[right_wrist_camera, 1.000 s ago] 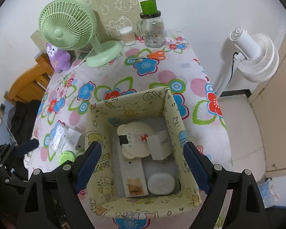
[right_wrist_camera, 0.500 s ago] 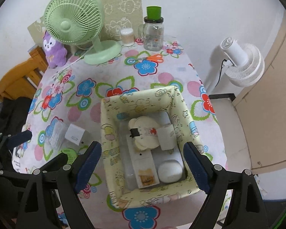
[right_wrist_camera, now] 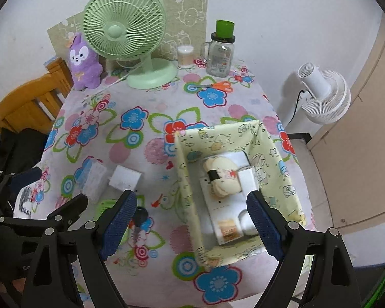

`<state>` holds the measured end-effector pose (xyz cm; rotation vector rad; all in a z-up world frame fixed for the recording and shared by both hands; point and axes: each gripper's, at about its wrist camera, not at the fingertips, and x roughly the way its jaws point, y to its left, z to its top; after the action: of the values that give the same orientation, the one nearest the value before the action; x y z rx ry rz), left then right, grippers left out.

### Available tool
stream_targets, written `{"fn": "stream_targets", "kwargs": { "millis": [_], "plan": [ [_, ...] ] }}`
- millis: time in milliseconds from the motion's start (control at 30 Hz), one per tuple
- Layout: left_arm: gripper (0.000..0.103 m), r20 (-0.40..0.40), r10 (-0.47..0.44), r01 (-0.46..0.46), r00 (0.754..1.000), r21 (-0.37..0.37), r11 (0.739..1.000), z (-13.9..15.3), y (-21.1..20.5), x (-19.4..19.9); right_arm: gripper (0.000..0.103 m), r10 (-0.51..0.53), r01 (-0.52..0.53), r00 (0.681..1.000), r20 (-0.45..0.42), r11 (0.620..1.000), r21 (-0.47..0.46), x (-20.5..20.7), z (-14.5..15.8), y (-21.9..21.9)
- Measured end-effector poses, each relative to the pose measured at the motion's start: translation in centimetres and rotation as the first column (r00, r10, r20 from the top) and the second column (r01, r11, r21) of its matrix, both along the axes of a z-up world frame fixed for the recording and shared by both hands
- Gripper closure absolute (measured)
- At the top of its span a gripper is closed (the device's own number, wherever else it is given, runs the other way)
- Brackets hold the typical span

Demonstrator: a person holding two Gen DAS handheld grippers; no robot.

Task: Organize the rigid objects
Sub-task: 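Withdraw both tools from the basket back over the remaining table items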

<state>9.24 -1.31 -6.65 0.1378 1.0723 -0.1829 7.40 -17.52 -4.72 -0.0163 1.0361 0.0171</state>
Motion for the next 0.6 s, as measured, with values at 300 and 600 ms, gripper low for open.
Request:
{"fn": "stream_targets", "kwargs": {
  "millis": [300, 600],
  "plan": [
    [0.009, 0.014, -0.079, 0.079, 0.997, 0.009, 0.997, -0.6, 2.3, -1.2, 0.013, -0.034, 0.034, 0.999, 0.006, 0.999, 0.004, -1.5, -0.3, 2.9],
    [0.009, 0.009, -0.146, 0.146, 0.989, -0.017, 0.989, -1.6, 4.4, -2.3, 0.013, -0.081, 0.082, 0.996, -0.034, 0.996, 0.022, -2.9, -1.9, 5.4]
  ]
}}
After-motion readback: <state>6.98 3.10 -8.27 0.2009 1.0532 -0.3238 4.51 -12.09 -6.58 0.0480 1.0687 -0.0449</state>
